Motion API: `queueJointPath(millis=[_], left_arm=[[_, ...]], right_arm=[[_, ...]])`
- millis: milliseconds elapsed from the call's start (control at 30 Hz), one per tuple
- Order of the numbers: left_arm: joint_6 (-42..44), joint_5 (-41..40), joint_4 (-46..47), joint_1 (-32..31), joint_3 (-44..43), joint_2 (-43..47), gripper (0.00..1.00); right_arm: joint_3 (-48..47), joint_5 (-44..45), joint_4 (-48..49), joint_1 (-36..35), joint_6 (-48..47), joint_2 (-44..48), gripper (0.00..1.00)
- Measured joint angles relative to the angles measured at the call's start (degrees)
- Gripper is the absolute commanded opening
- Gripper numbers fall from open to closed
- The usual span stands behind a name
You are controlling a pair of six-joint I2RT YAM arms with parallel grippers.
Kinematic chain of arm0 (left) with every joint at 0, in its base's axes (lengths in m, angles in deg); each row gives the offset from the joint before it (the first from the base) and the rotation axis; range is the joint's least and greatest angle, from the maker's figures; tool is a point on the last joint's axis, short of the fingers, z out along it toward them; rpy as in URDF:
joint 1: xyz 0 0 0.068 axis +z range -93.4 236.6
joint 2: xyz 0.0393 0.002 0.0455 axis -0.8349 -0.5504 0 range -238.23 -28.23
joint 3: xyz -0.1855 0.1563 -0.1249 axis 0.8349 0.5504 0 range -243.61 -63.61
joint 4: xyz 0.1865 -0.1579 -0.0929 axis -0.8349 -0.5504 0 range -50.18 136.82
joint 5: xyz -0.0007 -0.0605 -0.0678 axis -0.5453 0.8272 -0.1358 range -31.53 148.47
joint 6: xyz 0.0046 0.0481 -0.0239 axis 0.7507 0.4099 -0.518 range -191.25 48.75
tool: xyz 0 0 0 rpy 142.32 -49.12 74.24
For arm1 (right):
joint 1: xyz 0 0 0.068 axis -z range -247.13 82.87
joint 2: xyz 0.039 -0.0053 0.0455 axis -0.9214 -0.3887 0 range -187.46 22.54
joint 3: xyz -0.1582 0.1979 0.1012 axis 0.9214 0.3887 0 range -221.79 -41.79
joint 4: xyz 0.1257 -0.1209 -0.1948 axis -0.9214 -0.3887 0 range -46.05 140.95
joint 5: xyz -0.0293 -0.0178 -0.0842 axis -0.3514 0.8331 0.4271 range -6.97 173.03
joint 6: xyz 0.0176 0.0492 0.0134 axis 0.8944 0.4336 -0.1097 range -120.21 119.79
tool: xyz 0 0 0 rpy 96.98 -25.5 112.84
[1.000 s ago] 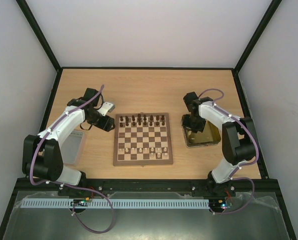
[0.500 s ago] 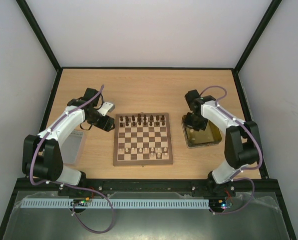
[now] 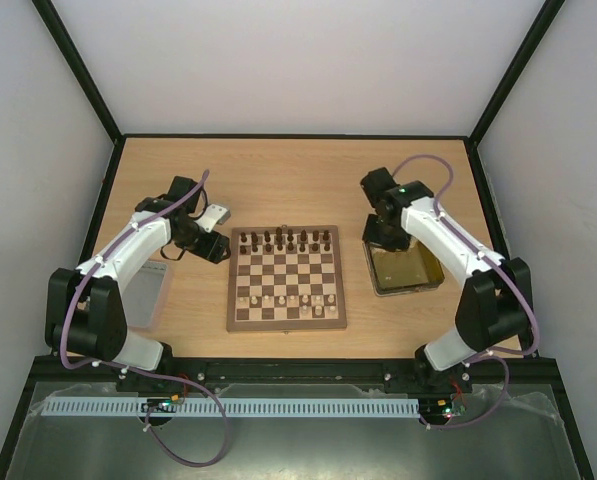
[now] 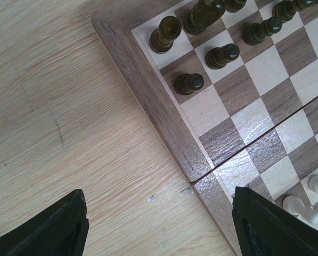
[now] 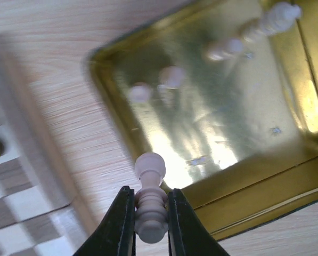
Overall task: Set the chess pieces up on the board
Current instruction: Pick up the chess piece from the storage box, then place the chess piece on the chessboard.
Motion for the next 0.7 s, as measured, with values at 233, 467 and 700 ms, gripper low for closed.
queueJointPath(millis=[233, 467, 700], left_arm=[[0.00, -0.07, -0.02, 0.00, 0.00, 0.00, 0.75], [0.00, -0.33, -0.02, 0.00, 0.00, 0.00, 0.75], [0.00, -0.83, 0.00, 0.00, 0.00, 0.00, 0.75]], right_arm=[[-14.67, 1.62, -5.29, -14.71, 1.75, -1.70, 0.03], [-25.99, 1.49, -10.01, -28.81, 2.62, -10.34, 0.03], [-27.36, -1.55, -12.26, -35.26, 2.58, -13.88, 0.03]])
